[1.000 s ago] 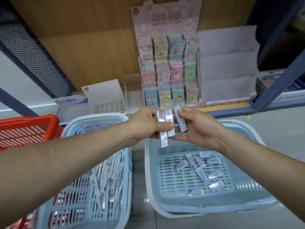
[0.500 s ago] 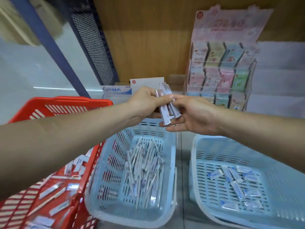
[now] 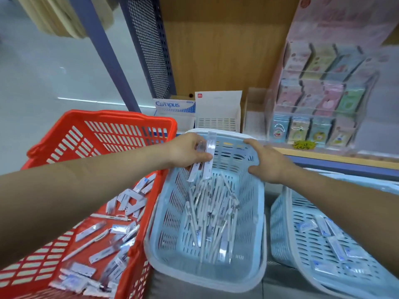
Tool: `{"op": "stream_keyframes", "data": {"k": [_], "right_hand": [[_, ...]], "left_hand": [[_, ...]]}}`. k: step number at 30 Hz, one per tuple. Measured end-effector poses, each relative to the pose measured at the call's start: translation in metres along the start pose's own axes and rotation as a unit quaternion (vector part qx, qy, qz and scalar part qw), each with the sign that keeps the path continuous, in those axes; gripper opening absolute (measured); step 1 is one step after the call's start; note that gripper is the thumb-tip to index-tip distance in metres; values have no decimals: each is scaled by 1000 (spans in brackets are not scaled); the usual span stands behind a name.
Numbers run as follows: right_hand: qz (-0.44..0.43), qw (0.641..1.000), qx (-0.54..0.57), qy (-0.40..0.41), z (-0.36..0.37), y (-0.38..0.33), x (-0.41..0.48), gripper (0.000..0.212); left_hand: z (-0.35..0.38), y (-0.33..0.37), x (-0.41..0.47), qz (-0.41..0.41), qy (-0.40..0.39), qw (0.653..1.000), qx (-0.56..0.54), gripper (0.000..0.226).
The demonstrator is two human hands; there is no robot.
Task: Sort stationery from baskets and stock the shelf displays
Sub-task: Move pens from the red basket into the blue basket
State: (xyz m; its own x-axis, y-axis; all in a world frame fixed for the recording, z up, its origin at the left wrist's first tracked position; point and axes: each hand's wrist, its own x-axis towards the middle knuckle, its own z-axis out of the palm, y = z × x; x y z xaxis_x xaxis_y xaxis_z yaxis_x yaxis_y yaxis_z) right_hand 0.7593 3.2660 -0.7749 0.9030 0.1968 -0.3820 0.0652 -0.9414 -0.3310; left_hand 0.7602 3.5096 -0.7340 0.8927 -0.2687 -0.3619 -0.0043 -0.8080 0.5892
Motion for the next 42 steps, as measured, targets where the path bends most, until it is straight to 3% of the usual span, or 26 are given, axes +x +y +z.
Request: {"op": "stream_keyframes", "data": {"k": [5,12,17,20,22,24,26,28,29,31,32,34,36,38,42], "right_hand": [[46,997,-12,68,0,32,-16,56],[66,996,-52,17,-9,91,-52,31],[48,988,31,-146,-39,121,-71,50],[23,972,6,-234,-51,133,-86,69],[-3,967,-55,-249,-47,150,-99,90],[-16,976,-79,-200,-39,166,-111,102],[-29,994,-38,-95,-33,181,-113,104],[19,997,-72,18,-30,195,-105,106],[64,990,-121,44,-30,200,-100,100],[154,972,-177,29,-30,212,-91,66],[184,971,-150,19,-31,214,-90,46],[201,978,-41,46,-28,214,-94,41],[189,975,-6,112,-20,214,-96,43],[151,976,-38,153,-12,212,-93,46],[29,982,-98,161,-14,203,-69,40]], "left_hand": [[18,-1,4,23,-27,989,144,26],[27,27,16,57,-6,989,140,37],[29,49,24,90,-3,980,177,23],[32,64,22,126,-17,963,238,18],[35,68,22,135,-22,950,280,17],[35,67,22,141,-18,946,293,16],[35,64,21,145,-1,954,262,15],[39,59,21,150,27,966,211,13],[42,57,21,148,40,970,191,11],[49,56,22,134,65,975,168,13],[53,55,23,123,78,977,157,14],[61,54,24,112,98,980,132,17],[67,55,24,121,110,980,115,20],[69,54,25,111,112,981,117,23],[74,44,29,64,87,985,134,13]]}}
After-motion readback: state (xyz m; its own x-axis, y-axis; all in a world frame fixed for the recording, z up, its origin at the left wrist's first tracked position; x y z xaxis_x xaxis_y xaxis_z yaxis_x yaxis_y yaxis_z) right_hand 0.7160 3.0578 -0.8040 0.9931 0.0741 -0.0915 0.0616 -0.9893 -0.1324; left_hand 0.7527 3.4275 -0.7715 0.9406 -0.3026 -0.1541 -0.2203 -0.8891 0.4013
